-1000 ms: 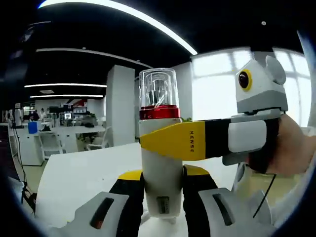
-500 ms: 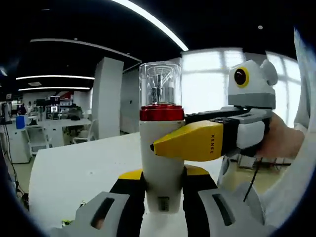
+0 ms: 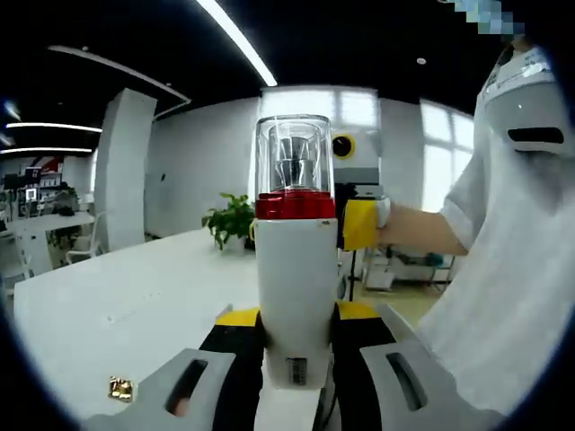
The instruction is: Arrange the skincare products in the storage area until every visible bottle or jar stands upright without overlapping.
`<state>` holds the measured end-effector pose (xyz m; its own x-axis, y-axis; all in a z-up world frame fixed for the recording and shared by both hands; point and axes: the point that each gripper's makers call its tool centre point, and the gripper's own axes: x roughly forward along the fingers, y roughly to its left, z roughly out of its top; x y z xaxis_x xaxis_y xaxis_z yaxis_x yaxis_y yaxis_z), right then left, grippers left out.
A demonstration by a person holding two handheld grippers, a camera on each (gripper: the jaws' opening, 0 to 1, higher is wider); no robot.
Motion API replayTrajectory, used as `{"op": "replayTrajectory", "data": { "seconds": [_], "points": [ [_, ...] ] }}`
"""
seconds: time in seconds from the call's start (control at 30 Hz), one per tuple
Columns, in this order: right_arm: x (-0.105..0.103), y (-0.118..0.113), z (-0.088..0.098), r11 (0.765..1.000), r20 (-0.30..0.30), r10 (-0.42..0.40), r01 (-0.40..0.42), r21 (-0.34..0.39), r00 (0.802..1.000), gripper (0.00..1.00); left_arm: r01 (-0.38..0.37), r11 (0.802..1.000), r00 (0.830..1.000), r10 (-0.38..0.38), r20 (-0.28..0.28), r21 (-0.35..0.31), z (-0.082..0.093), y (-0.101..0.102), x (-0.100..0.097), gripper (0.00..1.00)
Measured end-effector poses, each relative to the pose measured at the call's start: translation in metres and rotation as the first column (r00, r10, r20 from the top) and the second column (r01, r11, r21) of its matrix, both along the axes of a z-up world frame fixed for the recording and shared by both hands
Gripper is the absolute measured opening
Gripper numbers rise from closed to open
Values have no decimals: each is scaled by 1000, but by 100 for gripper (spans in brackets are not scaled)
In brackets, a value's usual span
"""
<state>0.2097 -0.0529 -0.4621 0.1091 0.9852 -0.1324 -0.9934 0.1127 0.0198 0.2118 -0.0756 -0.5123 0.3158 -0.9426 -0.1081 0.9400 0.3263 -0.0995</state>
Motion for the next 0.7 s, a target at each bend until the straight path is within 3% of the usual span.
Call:
{"op": "replayTrajectory", "data": {
  "seconds": [0.17, 0.23, 0.4, 0.5, 0.57, 0.63, 0.7],
  "points": [
    [-3, 3, 0, 1000, 7, 24, -24, -7, 1000, 29, 32, 999, 999, -33, -11, -28, 8, -8, -6, 27],
    [-3, 0, 1, 1000, 40, 12, -13, 10, 999, 29, 29, 999, 1000, -29, -5, -29, 9, -9, -5, 27],
    [-4, -11, -3, 999, -23, 8, -8, 35, 1000, 29, 54, 999, 999, -54, 3, -6, 7, -19, -8, 27],
    [-9, -19, -7, 1000, 42, -12, 12, 16, 999, 28, 72, 997, 997, -72, 18, 17, 1, -28, -10, 27],
    [-10, -26, -8, 998, 24, -23, 22, 58, 999, 27, 86, 996, 996, -87, 34, 27, -1, -35, -11, 28],
    [-9, -35, -6, 993, -6, -42, 43, 112, 999, 26, 100, 995, 995, -100, 9, 2, 0, -42, -13, 28],
    [-9, -45, -10, 991, -8, -66, 66, 117, 998, 26, 96, 995, 995, -96, 18, -7, -3, -50, -12, 28]
  ]
}}
